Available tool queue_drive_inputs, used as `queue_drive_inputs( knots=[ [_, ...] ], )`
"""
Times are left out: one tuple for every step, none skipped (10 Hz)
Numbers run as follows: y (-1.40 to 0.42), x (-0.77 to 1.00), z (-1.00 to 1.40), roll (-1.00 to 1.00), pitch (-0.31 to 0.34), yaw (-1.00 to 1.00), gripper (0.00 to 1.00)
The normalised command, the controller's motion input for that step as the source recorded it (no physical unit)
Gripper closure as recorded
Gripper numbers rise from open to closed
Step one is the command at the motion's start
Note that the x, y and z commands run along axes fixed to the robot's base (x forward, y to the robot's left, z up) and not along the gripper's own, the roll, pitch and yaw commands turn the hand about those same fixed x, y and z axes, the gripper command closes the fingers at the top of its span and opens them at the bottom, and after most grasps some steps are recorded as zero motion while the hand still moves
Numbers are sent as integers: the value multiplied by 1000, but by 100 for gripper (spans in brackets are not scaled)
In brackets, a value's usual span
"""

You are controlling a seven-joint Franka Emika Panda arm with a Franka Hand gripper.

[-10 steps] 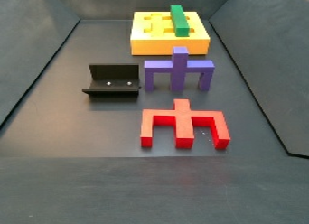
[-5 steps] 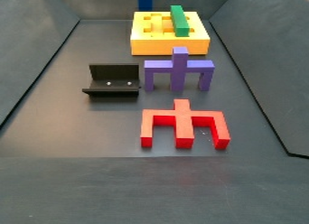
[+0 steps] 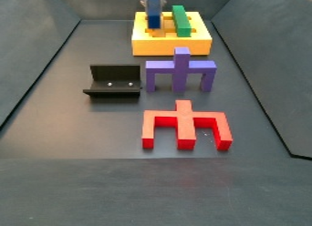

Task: Pick up the blue object. Move up. Move to above the board. Insert the blue object.
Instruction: Insert the blue object.

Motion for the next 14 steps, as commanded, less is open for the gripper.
queue_drive_inputs(
  knots=[
    [-23,0,-560,79,-134,106,100],
    [-26,-94,-491,97,-124,91,100],
    [-11,0,-457,160,-44,66,100],
    [0,0,-389,210,4,0,100],
    [0,-120,-329,133,0,0,100],
    [0,-294,-243,0,-41,-17,100],
    [0,-357,-220,16,-30,-31,100],
    [0,-257,-203,4,-30,0,100],
    [0,0,-271,0,-14,0,100],
    [-11,166,-414,0,0,0,100],
    [-20,83,-531,0,-50,-20,100],
    [-60,137,-323,-30,-41,0,100],
    [-180,280,-211,-14,0,0,100],
    [-6,71,-409,0,-10,-71,100]
  ],
)
